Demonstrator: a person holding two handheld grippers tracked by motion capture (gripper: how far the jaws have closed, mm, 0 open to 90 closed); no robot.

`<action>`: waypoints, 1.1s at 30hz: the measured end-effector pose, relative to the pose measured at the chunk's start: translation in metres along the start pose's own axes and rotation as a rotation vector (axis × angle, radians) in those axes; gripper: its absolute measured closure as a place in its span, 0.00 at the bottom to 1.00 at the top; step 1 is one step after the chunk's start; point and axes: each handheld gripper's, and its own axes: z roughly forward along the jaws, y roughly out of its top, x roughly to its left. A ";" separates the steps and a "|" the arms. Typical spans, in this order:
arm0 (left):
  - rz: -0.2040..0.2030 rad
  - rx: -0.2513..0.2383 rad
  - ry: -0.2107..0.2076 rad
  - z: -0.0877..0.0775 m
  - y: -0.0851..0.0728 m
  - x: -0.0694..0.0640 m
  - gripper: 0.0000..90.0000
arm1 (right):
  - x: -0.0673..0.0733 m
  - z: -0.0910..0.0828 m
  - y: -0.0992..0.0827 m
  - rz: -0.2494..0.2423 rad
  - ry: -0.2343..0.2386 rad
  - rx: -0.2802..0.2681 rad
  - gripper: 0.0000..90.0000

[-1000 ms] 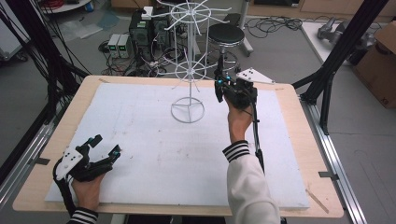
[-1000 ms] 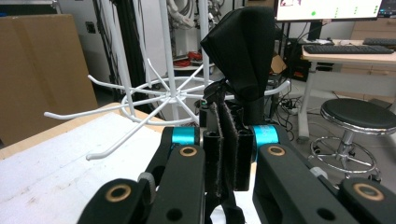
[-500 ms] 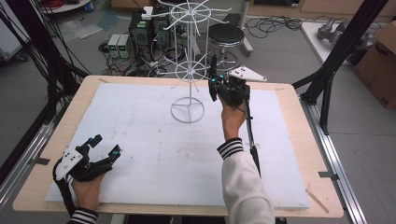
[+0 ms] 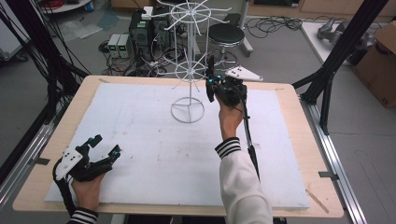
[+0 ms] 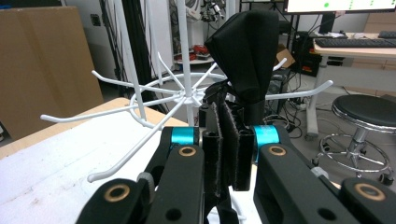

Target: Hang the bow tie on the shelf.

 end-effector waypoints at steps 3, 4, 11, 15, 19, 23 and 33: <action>0.000 0.000 0.000 0.000 0.000 0.000 0.20 | 0.000 0.000 0.000 -0.002 -0.004 0.004 0.93; 0.000 0.000 0.000 0.000 0.000 0.000 0.20 | 0.000 0.000 0.000 -0.004 -0.007 0.004 0.91; 0.001 0.002 0.000 0.000 0.000 0.000 0.20 | 0.000 -0.002 0.002 -0.007 -0.017 -0.008 0.79; 0.001 0.002 0.001 0.000 0.000 0.000 0.20 | 0.001 -0.004 0.003 -0.004 -0.013 -0.013 0.76; -0.007 0.005 0.005 0.001 0.000 0.000 0.20 | 0.004 -0.010 0.007 -0.011 -0.011 -0.026 0.60; -0.027 0.004 0.007 0.000 0.000 0.002 0.20 | 0.007 -0.017 0.011 -0.014 0.008 -0.035 0.41; -0.015 0.008 0.007 0.001 0.000 0.001 0.20 | 0.016 -0.047 0.009 -0.019 0.004 -0.069 0.12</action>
